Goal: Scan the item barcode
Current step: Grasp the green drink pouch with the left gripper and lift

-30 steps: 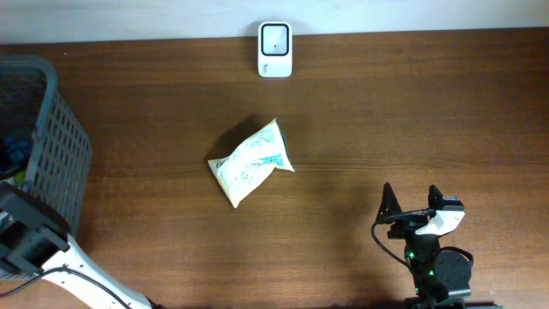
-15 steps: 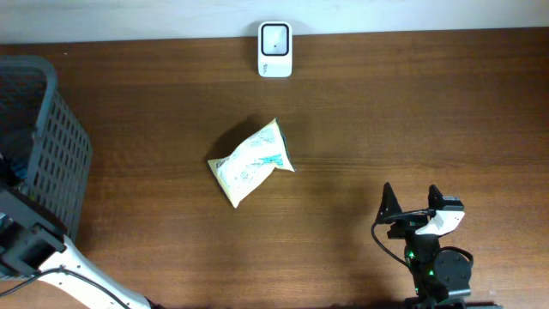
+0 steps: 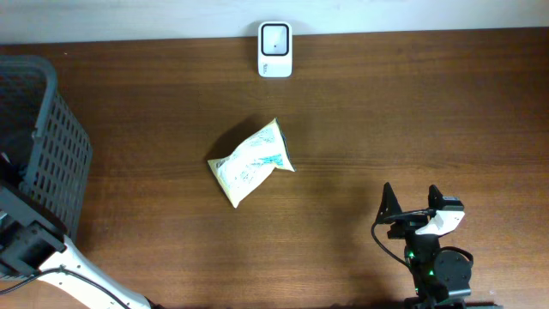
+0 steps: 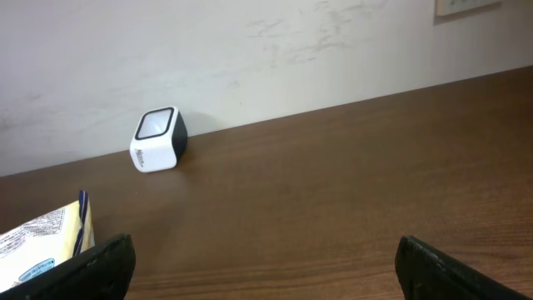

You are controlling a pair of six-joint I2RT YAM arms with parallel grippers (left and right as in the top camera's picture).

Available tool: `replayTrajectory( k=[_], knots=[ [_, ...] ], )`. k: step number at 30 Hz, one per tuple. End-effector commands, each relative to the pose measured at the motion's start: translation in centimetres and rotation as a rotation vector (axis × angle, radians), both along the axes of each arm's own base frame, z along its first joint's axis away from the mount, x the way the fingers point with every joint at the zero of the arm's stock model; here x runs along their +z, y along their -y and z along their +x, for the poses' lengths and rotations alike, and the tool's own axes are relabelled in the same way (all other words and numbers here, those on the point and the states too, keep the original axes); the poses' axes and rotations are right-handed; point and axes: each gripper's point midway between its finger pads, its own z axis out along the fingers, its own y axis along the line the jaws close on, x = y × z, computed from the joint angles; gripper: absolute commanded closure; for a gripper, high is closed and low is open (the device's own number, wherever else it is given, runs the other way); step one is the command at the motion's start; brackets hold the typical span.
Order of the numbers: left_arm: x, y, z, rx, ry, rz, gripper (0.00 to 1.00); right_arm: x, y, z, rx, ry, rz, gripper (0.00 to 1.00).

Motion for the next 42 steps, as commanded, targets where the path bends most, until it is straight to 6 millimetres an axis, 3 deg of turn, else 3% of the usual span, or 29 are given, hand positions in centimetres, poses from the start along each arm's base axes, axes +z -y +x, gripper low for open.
replayTrajectory(
  k=[1, 6, 8, 12, 16, 23, 27, 32, 37, 42],
  knots=[
    [-1.2, 0.2, -0.5, 0.011, -0.015, -0.012, 0.43, -0.3, 0.1, 0.0, -0.003, -0.005, 0.007, 0.01],
    [-1.5, 0.1, -0.4, 0.011, -0.01, -0.007, 0.43, -0.3, 0.1, 0.0, -0.003, -0.005, 0.007, 0.01],
    [-1.5, 0.1, -0.4, 0.011, -0.01, -0.007, 0.48, -0.3, 0.1, 0.0, -0.003, -0.005, 0.007, 0.01],
    [-1.5, 0.0, -0.3, 0.011, -0.005, -0.003, 0.83, -0.3, 0.1, 0.0, -0.003, -0.005, 0.007, 0.01],
    [-1.5, 0.1, -0.3, 0.011, -0.004, -0.009, 1.0, -0.3, 0.1, 0.0, -0.003, -0.005, 0.007, 0.01],
    [-0.2, 1.4, 0.5, 0.016, 0.046, -0.079, 1.0, -0.3, 0.1, 0.0, -0.003, -0.005, 0.007, 0.01],
    [3.8, 1.9, 2.7, -0.005, 0.134, -0.074, 1.0, -0.3, 0.1, 0.0, -0.003, -0.005, 0.007, 0.01],
    [10.9, 3.4, 6.3, -0.073, 0.299, -0.008, 1.0, -0.3, 0.1, 0.0, -0.003, -0.005, 0.007, 0.01],
    [19.0, 8.0, 9.1, -0.199, 0.448, 0.07, 1.0, -0.3, 0.1, 0.0, -0.003, -0.005, 0.007, 0.01],
    [24.2, 13.6, 10.5, -0.331, 0.551, 0.116, 1.0, -0.3, 0.1, 0.0, -0.003, -0.005, 0.007, 0.01]
  ],
)
